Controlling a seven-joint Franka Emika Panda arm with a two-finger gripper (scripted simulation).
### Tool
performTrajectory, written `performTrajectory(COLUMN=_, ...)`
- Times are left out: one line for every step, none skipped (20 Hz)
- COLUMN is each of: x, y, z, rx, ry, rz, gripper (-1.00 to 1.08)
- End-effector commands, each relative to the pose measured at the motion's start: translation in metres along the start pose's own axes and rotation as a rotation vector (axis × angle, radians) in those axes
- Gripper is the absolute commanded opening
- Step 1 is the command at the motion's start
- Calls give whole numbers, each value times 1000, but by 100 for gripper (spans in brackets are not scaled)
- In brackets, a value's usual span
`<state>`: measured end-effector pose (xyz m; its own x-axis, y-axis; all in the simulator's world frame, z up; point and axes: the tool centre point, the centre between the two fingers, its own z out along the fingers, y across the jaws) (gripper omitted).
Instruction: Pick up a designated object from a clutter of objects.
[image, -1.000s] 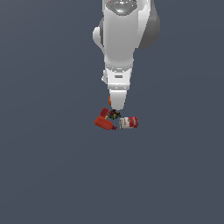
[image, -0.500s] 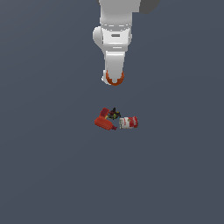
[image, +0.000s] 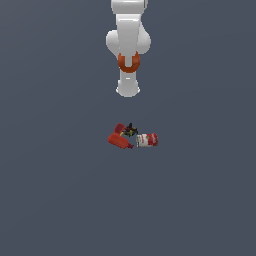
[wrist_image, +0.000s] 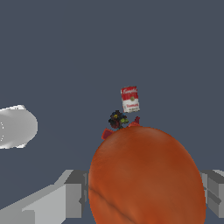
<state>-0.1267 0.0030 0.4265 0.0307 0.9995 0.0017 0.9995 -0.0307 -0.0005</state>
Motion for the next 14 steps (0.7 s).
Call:
performTrajectory(x=-2, y=-7, z=-13, rx=-1, ry=0, rz=0, gripper=-100)
performTrajectory(x=-2, y=-9, z=-17, rx=-1, ry=-1, rz=0, gripper=-100)
performTrajectory(x=-3, y=-11, z=-21, rx=-1, ry=-1, rz=0, gripper=-100)
performTrajectory(x=-4, y=-12, z=-24, rx=-1, ry=-1, rz=0, gripper=-100)
performTrajectory(x=-4, y=-14, z=-27, rx=-1, ry=-1, rz=1, gripper=-100)
performTrajectory(x=-4, y=-15, z=-29, rx=-1, ry=-1, rz=1, gripper=-100)
performTrajectory(x=-5, y=-16, z=-31, rx=-1, ry=-1, rz=1, gripper=-100)
performTrajectory(x=-5, y=-16, z=-33, rx=-1, ry=-1, rz=1, gripper=-100)
performTrajectory(x=-5, y=-17, z=-34, rx=-1, ry=-1, rz=1, gripper=-100)
performTrajectory(x=-5, y=-17, z=-34, rx=-1, ry=-1, rz=1, gripper=-100)
performTrajectory(x=-5, y=-17, z=-34, rx=-1, ry=-1, rz=1, gripper=-100)
performTrajectory(x=-5, y=-16, z=-34, rx=-1, ry=-1, rz=1, gripper=-100)
performTrajectory(x=-5, y=-16, z=-33, rx=-1, ry=-1, rz=1, gripper=-100)
performTrajectory(x=-5, y=-15, z=-32, rx=-1, ry=-1, rz=1, gripper=-100)
